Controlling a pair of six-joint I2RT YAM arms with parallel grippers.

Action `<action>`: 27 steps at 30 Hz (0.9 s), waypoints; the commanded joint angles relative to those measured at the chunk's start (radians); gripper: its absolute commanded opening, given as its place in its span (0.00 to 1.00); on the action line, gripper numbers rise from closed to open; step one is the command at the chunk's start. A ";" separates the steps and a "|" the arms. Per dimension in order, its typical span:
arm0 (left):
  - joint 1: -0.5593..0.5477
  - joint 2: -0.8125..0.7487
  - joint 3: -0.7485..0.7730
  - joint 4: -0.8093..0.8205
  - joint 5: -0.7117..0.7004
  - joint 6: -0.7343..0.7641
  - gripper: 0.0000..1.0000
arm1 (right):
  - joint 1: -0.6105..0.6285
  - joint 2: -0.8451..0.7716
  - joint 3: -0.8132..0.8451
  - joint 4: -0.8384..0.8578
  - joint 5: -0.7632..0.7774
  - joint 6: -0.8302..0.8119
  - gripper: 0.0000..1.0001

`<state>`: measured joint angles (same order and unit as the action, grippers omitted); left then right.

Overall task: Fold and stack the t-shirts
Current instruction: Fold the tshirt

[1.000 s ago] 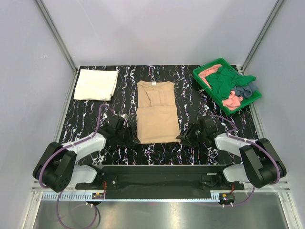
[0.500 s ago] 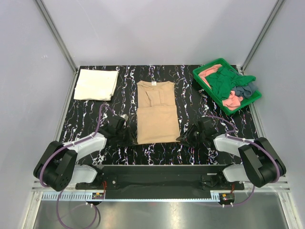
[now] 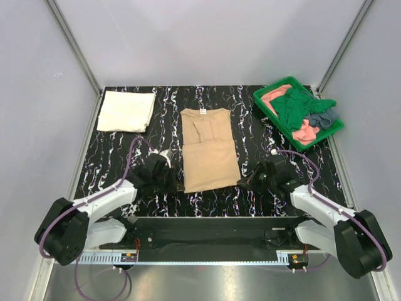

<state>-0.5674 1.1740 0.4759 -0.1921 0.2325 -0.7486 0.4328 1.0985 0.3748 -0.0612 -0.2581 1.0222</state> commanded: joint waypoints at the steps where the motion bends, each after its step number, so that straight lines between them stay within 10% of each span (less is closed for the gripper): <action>1: -0.020 -0.068 0.006 -0.044 -0.067 -0.027 0.23 | 0.011 -0.052 -0.007 -0.075 0.037 -0.036 0.00; 7: -0.020 -0.160 -0.103 0.066 -0.035 -0.124 0.52 | 0.014 -0.054 -0.022 -0.071 0.028 -0.019 0.00; 14: -0.020 -0.050 -0.143 0.170 -0.019 -0.176 0.59 | 0.015 -0.029 -0.017 -0.054 0.025 -0.024 0.00; 27: -0.040 0.050 -0.155 0.208 -0.044 -0.198 0.44 | 0.014 -0.031 -0.017 -0.038 0.023 -0.019 0.00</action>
<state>-0.5934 1.2110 0.3347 0.0765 0.2302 -0.9657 0.4370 1.0771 0.3561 -0.1238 -0.2508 1.0126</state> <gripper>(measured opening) 0.450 0.012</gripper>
